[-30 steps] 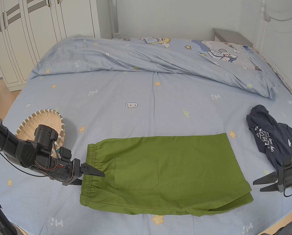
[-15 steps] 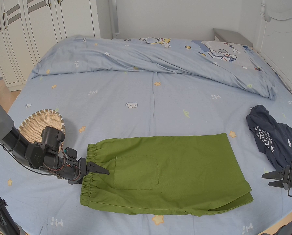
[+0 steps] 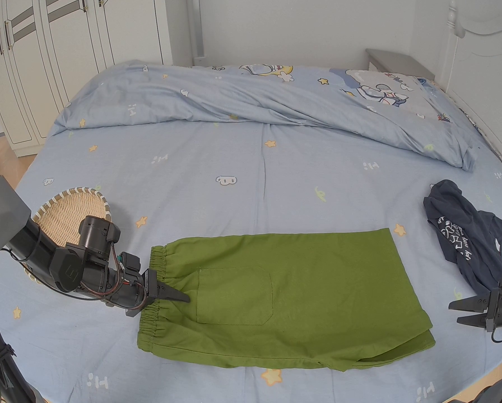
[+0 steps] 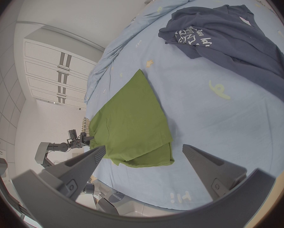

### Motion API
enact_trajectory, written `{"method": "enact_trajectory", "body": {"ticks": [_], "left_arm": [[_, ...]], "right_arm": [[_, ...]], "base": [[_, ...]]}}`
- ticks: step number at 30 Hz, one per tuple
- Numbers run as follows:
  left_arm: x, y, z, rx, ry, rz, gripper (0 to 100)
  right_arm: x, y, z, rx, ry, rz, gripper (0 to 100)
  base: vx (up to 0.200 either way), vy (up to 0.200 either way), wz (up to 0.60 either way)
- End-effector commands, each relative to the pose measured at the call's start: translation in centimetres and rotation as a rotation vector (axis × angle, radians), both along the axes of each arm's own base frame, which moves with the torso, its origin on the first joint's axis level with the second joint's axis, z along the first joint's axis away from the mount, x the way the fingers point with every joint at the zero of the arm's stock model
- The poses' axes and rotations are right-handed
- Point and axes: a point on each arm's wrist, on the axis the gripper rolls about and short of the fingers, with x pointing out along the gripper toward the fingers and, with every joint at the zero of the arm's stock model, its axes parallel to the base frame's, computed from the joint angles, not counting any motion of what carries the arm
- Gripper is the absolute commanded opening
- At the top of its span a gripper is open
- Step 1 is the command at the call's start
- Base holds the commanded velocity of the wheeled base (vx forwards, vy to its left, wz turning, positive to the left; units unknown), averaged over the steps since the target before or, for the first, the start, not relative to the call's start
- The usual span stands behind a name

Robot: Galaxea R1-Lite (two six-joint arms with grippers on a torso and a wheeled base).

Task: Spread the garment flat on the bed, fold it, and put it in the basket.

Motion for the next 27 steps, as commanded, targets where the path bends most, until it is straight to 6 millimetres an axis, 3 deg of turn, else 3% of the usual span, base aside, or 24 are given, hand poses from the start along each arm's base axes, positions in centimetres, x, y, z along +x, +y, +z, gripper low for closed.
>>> {"method": "enact_trajectory", "body": {"ticks": [1,10,11,17,27], "left_arm": [[-0.3,0.5,0.8,-0.002,-0.021,0.014,0],[-0.3,2.4,2.3,0.006,-0.034,0.081,0],[-0.1,3.2,3.6,0.012,-0.031,0.11,0],[-0.1,5.5,6.3,0.082,0.022,0.117,0],[0.0,6.6,6.9,0.236,0.025,0.124,0]], "right_arm": [[0.0,0.0,-0.1,0.004,0.007,0.0,100],[0.1,-0.1,-0.3,0.009,0.016,0.001,100],[0.1,-0.1,-0.3,0.01,0.017,0.002,100],[0.1,0.0,-0.4,0.012,0.02,0.006,100],[0.1,0.1,-0.5,0.012,0.024,0.009,100]], "base": [[0.0,0.0,0.0],[0.0,0.0,0.0],[0.0,0.0,0.0],[0.0,0.0,0.0],[0.0,0.0,0.0]]}}
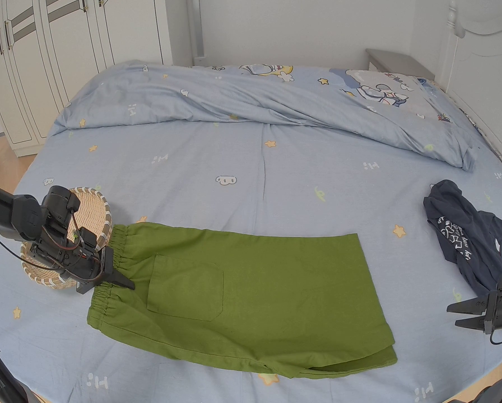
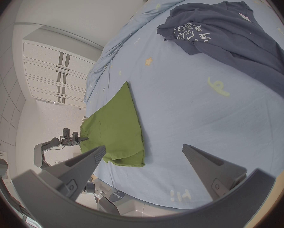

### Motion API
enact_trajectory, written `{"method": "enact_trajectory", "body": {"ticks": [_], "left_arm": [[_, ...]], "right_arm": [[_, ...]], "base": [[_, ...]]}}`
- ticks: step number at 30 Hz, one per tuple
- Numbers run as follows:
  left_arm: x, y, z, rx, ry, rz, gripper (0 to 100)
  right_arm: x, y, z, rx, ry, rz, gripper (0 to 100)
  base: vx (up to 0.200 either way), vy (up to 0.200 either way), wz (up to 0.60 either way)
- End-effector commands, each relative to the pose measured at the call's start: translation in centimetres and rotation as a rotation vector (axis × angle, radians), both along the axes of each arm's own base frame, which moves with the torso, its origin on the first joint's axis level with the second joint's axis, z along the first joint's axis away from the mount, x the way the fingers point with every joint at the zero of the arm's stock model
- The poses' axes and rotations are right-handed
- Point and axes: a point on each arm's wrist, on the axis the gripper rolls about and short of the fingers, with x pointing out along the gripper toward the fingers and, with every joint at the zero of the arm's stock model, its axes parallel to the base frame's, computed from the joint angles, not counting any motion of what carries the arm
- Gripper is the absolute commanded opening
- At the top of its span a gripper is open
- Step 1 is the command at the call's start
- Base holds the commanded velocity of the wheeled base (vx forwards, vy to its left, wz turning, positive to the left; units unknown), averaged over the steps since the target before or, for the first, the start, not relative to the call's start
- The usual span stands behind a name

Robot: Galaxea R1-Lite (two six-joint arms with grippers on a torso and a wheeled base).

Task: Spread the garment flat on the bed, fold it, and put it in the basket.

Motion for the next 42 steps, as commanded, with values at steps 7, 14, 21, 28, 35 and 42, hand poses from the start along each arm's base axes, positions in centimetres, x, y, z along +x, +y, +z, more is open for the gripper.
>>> {"method": "enact_trajectory", "body": {"ticks": [7,14,21,28,35,42], "left_arm": [[-0.2,-0.1,3.7,0.004,-0.094,0.018,0],[0.4,-1.4,9.2,-0.008,-0.084,0.003,0],[0.6,-3.4,12.8,-0.006,-0.037,-0.053,0],[1.0,-7.9,13.3,0.067,0.053,-0.039,0],[0.4,-9.9,13.1,0.045,0.106,-0.035,0],[-0.2,-13.4,13.7,0.01,0.126,-0.05,0]], "right_arm": [[-0.1,0.1,-0.1,0.002,0.004,0.003,100],[-0.1,0.1,-0.1,0.002,0.004,0.003,100],[-0.1,0.0,-0.1,0.003,0.005,0.001,100],[-0.1,0.0,-0.1,0.002,0.004,-0.003,100],[-0.1,0.0,-0.1,0.001,0.003,-0.005,100],[-0.1,0.0,-0.1,0.002,0.004,-0.005,100]], "base": [[0.0,0.0,0.0],[0.0,0.0,0.0],[0.0,0.0,0.0],[0.0,0.0,0.0],[0.0,0.0,0.0],[0.0,0.0,0.0]]}}
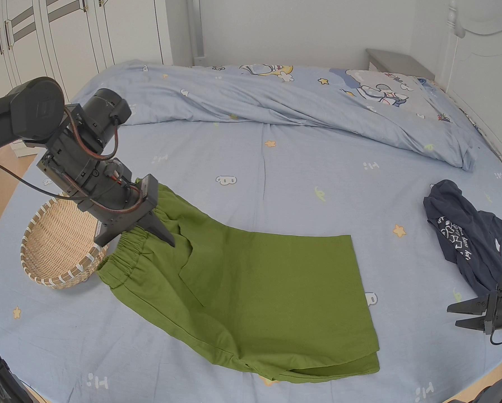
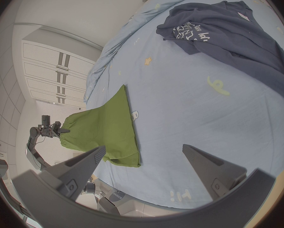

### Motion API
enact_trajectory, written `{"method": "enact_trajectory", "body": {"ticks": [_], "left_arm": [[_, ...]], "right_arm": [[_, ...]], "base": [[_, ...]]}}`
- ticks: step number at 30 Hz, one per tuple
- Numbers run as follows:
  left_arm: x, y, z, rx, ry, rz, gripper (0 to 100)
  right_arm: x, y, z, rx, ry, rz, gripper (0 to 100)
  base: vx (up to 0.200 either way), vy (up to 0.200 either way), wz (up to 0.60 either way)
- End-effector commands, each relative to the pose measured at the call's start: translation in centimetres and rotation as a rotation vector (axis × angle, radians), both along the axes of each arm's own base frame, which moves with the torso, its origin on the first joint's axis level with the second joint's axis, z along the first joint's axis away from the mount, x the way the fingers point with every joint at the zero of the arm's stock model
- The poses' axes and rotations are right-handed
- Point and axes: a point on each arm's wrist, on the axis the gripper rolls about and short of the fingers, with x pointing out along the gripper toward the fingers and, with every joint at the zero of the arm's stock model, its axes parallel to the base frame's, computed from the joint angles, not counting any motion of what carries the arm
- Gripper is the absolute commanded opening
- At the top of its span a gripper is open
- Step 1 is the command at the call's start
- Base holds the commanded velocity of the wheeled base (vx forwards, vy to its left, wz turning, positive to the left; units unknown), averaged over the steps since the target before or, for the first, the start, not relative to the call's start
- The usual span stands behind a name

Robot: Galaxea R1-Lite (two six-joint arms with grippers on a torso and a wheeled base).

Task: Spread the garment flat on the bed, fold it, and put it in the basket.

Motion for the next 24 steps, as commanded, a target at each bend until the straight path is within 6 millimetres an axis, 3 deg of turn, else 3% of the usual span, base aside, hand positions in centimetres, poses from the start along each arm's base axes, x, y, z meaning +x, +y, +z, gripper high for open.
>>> {"method": "enact_trajectory", "body": {"ticks": [1,8,15,24], "left_arm": [[-0.3,-2.4,0.3,-0.016,0.004,-0.038,0],[-1.9,-6.3,0.9,-0.035,-0.018,-0.143,0],[-1.2,-9.8,1.1,-0.057,-0.029,-0.142,0],[-1.3,-12.5,-1.0,-0.041,0.085,-0.081,0]], "right_arm": [[0.0,0.0,0.0,0.001,0.001,0.001,100],[0.0,0.0,0.0,0.001,0.001,-0.001,100],[0.0,0.0,0.0,0.0,0.0,-0.003,100],[0.0,0.0,0.0,0.001,0.001,-0.003,100]], "base": [[0.0,0.0,0.0],[0.0,0.0,0.0],[0.0,0.0,0.0],[0.0,0.0,0.0]]}}
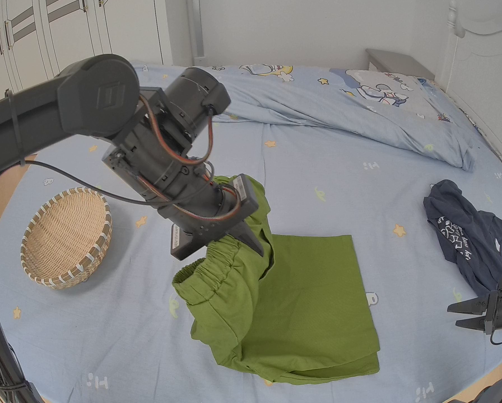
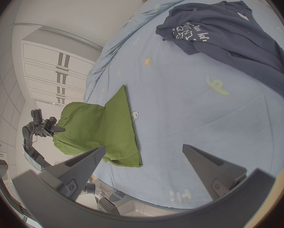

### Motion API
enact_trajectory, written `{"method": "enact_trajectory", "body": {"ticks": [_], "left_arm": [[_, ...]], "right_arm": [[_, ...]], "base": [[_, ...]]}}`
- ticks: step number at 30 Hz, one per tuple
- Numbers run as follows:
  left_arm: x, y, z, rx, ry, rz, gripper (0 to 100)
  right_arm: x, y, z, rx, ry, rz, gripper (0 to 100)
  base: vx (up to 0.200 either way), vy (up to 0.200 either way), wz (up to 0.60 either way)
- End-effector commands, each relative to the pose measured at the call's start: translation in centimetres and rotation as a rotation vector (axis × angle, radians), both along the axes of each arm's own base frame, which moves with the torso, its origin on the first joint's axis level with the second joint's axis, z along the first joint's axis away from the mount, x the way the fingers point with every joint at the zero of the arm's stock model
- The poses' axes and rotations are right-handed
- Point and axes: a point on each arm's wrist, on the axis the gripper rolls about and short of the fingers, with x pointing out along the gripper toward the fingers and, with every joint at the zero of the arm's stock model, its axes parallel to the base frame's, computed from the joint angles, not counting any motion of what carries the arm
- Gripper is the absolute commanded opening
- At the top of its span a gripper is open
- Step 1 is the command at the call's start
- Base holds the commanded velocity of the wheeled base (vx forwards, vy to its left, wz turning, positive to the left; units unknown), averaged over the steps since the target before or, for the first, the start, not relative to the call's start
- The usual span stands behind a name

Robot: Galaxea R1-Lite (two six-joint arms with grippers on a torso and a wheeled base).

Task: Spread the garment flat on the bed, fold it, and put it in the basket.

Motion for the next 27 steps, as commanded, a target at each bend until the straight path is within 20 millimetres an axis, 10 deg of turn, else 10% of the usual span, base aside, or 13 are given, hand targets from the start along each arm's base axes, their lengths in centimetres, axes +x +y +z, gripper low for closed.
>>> {"method": "enact_trajectory", "body": {"ticks": [1,14,27], "left_arm": [[0.3,-2.1,-2.1,0.031,0.067,0.001,0],[0.2,-4.1,-4.5,0.112,0.121,0.048,0],[-1.2,-3.5,-1.8,0.035,0.077,0.005,0]], "right_arm": [[0.0,0.0,0.0,0.001,0.001,0.0,100],[0.0,0.0,0.0,0.001,0.001,0.0,100],[-0.1,0.1,-0.1,0.002,0.004,0.002,100]], "base": [[0.0,0.0,0.0],[0.0,0.0,0.0],[0.0,0.0,0.0]]}}
